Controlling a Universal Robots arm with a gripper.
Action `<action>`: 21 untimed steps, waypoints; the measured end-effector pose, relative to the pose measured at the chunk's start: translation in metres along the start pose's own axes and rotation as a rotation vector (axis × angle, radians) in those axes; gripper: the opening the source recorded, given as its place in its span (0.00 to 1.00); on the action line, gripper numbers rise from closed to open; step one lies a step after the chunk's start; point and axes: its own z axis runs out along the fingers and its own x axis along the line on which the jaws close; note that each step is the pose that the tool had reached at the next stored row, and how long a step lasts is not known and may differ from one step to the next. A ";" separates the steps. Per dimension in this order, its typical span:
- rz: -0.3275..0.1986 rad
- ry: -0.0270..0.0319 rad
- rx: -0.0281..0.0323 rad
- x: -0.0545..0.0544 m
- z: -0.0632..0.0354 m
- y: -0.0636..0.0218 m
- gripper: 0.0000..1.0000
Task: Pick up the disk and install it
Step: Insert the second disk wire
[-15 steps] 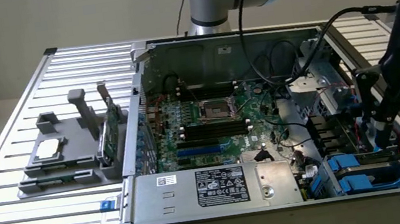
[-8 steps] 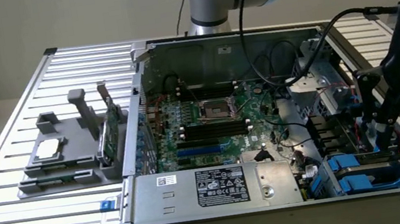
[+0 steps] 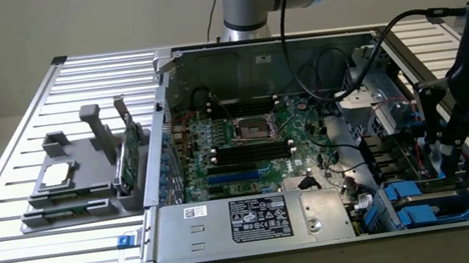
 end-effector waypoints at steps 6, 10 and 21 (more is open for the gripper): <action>0.014 0.0060 0.0012 -0.002 0.0017 -0.0035 0.43; 0.041 0.0178 0.0033 -0.002 0.0021 -0.0043 0.43; 0.121 0.0558 0.0035 -0.003 0.0036 -0.0042 0.43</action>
